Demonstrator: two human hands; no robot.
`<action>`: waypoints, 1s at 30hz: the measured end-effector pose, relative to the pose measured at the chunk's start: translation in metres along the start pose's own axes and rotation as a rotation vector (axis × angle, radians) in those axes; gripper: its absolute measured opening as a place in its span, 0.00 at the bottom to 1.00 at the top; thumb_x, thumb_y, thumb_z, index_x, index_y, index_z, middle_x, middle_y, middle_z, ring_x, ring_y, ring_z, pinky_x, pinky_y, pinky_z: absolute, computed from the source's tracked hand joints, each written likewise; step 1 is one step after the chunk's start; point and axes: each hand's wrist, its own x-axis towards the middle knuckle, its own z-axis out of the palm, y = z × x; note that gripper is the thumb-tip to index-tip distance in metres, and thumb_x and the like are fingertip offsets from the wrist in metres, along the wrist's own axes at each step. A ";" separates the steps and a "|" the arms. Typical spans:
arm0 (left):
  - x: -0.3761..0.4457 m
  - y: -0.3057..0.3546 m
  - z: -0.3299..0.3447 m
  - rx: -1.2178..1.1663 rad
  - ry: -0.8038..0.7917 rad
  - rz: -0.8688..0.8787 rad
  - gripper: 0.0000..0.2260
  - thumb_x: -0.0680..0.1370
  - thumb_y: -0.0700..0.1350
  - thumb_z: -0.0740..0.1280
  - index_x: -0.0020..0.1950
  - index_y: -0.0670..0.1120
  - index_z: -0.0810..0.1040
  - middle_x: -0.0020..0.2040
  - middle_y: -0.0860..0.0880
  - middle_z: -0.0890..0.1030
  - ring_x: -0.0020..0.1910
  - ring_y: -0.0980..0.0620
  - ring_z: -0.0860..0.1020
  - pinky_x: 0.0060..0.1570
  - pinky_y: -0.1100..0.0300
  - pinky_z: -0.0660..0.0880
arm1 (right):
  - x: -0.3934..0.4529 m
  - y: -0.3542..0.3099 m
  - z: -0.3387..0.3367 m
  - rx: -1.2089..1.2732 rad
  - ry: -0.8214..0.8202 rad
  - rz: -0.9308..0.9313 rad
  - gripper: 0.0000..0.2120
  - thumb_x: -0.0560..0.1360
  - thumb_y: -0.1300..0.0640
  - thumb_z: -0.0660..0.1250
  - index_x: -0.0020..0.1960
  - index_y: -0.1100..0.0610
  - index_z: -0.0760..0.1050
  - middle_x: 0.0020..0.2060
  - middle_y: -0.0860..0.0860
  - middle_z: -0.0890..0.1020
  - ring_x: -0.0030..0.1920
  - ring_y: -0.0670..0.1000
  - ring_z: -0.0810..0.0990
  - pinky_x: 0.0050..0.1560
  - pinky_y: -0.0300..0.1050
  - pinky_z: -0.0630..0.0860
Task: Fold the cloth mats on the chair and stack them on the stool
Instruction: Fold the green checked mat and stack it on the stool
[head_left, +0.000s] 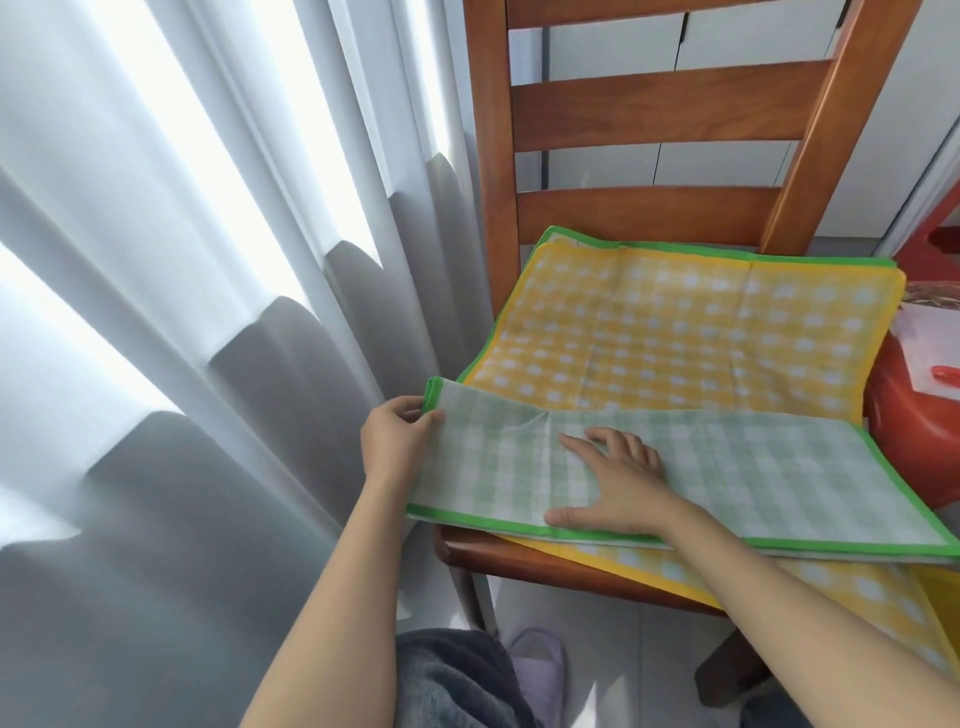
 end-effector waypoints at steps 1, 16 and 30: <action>-0.002 0.002 0.000 -0.011 0.022 0.006 0.07 0.71 0.46 0.72 0.49 0.51 0.83 0.44 0.52 0.83 0.45 0.53 0.80 0.44 0.60 0.73 | 0.000 0.000 0.000 -0.001 0.001 -0.001 0.50 0.60 0.24 0.62 0.75 0.40 0.47 0.74 0.47 0.51 0.73 0.53 0.48 0.72 0.53 0.47; -0.010 0.045 -0.013 -0.226 -0.354 0.004 0.11 0.74 0.43 0.72 0.55 0.49 0.81 0.45 0.47 0.85 0.39 0.50 0.84 0.38 0.58 0.81 | -0.004 -0.003 -0.004 0.004 -0.035 -0.005 0.52 0.60 0.25 0.64 0.75 0.41 0.44 0.75 0.47 0.48 0.74 0.54 0.46 0.73 0.53 0.45; -0.059 0.118 0.084 -0.334 -0.460 -0.019 0.18 0.72 0.48 0.73 0.58 0.41 0.75 0.41 0.48 0.76 0.32 0.54 0.75 0.26 0.66 0.74 | -0.043 0.038 -0.054 1.028 0.237 0.214 0.13 0.77 0.54 0.63 0.59 0.55 0.77 0.53 0.51 0.82 0.51 0.49 0.80 0.49 0.42 0.75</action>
